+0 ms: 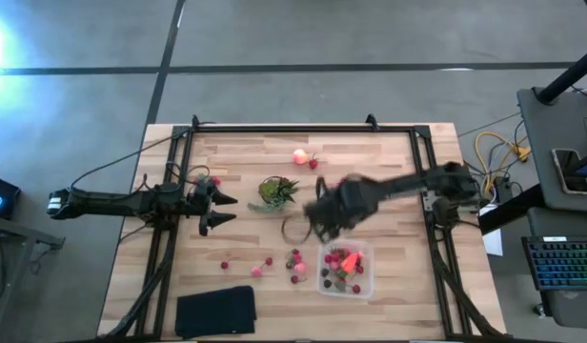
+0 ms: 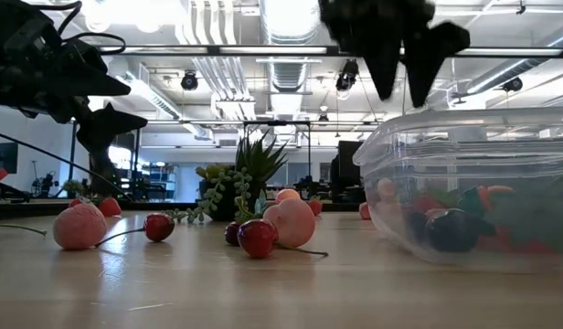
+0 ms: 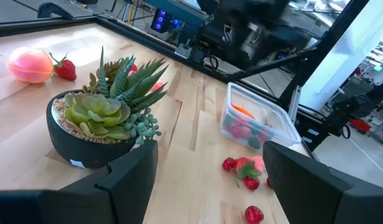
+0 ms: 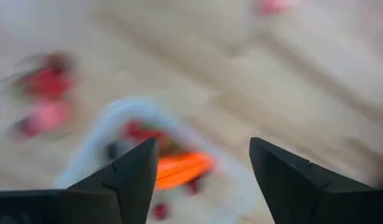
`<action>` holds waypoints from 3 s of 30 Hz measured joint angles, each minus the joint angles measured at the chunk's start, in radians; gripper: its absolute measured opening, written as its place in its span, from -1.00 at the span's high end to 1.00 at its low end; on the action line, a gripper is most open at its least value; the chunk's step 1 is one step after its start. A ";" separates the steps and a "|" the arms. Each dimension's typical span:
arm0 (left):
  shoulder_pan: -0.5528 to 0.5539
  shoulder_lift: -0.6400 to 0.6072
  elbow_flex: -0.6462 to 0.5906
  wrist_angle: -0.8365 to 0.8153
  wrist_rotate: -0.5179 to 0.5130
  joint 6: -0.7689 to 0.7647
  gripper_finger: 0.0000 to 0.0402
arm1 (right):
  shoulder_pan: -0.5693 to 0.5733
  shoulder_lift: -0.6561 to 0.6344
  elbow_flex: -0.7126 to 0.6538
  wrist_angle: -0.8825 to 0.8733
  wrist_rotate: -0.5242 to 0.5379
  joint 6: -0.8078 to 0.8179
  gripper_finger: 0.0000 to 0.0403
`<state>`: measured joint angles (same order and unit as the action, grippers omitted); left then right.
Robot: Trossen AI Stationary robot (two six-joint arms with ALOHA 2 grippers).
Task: Pick and placing Produce into tupperware
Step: Put the apricot into the bin
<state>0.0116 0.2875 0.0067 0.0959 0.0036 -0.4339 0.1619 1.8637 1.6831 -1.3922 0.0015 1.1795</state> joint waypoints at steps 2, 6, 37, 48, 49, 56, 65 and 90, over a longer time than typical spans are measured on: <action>0.000 0.000 0.000 -0.001 0.000 0.000 -0.38 | -0.075 0.001 -0.017 -0.083 0.019 -0.022 -0.20; 0.000 0.000 0.000 -0.001 0.000 0.000 -0.38 | -0.216 0.000 -0.100 0.015 0.008 -0.156 -0.18; 0.000 0.000 0.000 0.000 0.000 0.000 -0.38 | -0.426 -0.003 -0.544 0.600 -0.078 -0.380 -0.08; 0.000 0.000 0.000 0.000 0.000 0.000 -0.38 | -0.429 -0.006 -0.558 0.611 -0.079 -0.376 0.11; 0.000 0.000 0.000 0.000 0.000 0.000 -0.38 | -0.429 -0.006 -0.556 0.610 -0.080 -0.376 0.12; 0.000 0.000 0.000 0.000 0.000 0.000 -0.38 | -0.429 -0.003 -0.543 0.618 -0.100 -0.376 0.27; 0.000 0.000 0.000 0.000 0.000 0.000 -0.38 | -0.426 -0.003 -0.543 0.598 -0.121 -0.346 0.47; 0.000 0.000 0.000 0.000 0.000 0.000 -0.38 | -0.343 -0.226 -0.521 0.505 -0.176 -0.228 0.56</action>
<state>0.0118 0.2871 0.0067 0.0958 0.0037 -0.4339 -0.1812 1.6380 1.1620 -0.8875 -0.1742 0.9516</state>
